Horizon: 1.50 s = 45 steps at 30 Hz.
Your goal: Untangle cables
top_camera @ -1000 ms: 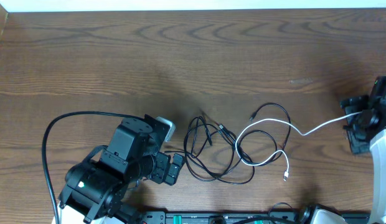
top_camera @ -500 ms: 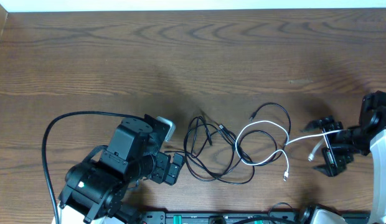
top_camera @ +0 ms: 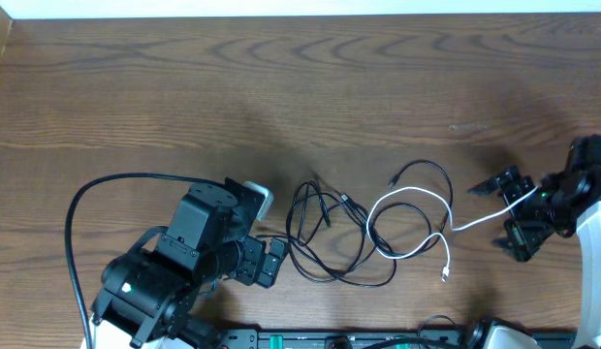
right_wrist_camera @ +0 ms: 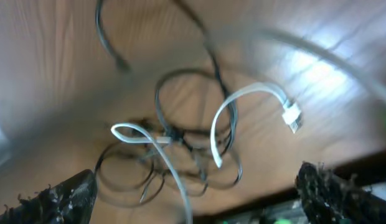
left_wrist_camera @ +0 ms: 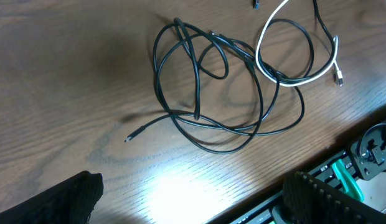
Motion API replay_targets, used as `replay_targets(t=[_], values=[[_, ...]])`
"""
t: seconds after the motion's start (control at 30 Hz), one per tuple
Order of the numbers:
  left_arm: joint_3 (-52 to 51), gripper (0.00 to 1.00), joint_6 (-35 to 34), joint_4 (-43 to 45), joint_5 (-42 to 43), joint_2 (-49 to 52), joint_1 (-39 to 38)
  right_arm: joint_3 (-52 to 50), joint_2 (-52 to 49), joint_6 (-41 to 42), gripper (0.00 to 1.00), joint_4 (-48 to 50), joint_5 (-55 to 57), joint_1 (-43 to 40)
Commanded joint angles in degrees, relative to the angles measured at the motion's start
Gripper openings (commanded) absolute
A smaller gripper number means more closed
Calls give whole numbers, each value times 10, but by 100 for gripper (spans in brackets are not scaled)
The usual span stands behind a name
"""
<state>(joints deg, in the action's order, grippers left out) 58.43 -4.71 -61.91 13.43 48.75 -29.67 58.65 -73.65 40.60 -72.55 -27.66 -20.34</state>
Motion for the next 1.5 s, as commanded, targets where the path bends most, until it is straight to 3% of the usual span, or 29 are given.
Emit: replay_targets(t=[0.0,0.17,0.4,0.63,0.77,0.87,0.9,0.93,0.97,1.07,1.1,1.2,1.37,1.4,1.47], values=[[6,98,-5,5,5,-2,2,2,0,51,99,-12,-63,-1],[6,98,-5,5,7,-2,2,2,0,199,99,-26,51,-1],[6,98,-5,5,7,-2,2,2,-1,493,99,-88,369,-6],[6,98,-5,5,7,-2,2,2,-3,515,99,-92,431,-7],[6,98,-5,5,14,-2,2,2,-12,619,99,-76,492,-19],[6,98,-5,5,16,-2,2,2,-24,612,99,-53,422,-35],[6,98,-5,5,16,-2,2,2,-28,572,92,-43,338,-39],[6,98,-5,5,16,-2,2,2,-31,507,73,-31,262,-41],[6,98,-5,7,16,-2,2,1,-37,398,71,-13,156,-41],[6,98,-5,10,16,-2,2,2,-54,82,94,21,-166,-40],[6,98,-5,9,16,-2,2,2,-59,47,99,19,-213,-40],[6,98,-5,9,16,-2,2,2,-66,142,96,14,-146,-41],[6,98,-5,9,16,-2,2,1,-70,536,86,-10,299,-40],[6,98,-5,9,16,-2,2,0,-73,563,86,-21,326,-38],[6,98,-5,9,16,-2,2,0,-79,482,86,-21,272,-38]])
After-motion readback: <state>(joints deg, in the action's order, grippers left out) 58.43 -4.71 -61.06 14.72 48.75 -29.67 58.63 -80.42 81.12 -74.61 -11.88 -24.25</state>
